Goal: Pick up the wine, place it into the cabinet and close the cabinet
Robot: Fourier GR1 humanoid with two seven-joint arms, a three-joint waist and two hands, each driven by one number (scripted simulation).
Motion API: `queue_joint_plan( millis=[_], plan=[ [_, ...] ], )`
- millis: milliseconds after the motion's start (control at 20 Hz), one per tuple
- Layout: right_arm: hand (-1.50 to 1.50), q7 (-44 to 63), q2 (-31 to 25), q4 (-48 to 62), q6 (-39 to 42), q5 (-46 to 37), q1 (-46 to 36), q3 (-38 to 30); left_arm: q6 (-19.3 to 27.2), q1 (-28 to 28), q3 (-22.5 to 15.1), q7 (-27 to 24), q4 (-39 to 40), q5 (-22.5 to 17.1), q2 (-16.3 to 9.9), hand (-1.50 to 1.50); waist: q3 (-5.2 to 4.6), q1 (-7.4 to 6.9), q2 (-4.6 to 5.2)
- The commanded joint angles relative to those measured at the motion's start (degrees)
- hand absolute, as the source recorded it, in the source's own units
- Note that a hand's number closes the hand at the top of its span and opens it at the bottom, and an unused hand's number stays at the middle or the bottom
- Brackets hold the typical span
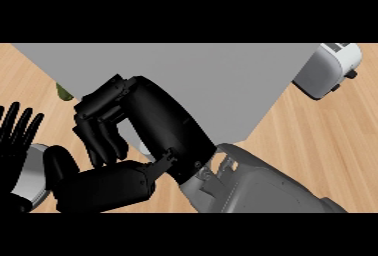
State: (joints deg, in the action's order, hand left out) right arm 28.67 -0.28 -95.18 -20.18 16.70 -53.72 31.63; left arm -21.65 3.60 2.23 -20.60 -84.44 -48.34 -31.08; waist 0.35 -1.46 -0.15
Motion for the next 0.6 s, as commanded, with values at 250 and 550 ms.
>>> queue_joint_plan(
  millis=[250, 550],
  plan=[
    [1.5, -8.69, 0.28, 13.88, 2.6, 5.51, -0.55, -5.58, -1.72, -0.08, 3.39, 1.1, 2.01, 2.22, -0.63, -1.5, -0.37, 0.64, 0.27],
    [1.5, -12.67, -1.3, 21.81, 9.22, 2.91, -1.13, -11.54, -3.41, -1.48, 5.38, 1.32, 4.64, 1.87, -0.21, -1.5, -0.39, 0.95, 0.36]
  ],
)
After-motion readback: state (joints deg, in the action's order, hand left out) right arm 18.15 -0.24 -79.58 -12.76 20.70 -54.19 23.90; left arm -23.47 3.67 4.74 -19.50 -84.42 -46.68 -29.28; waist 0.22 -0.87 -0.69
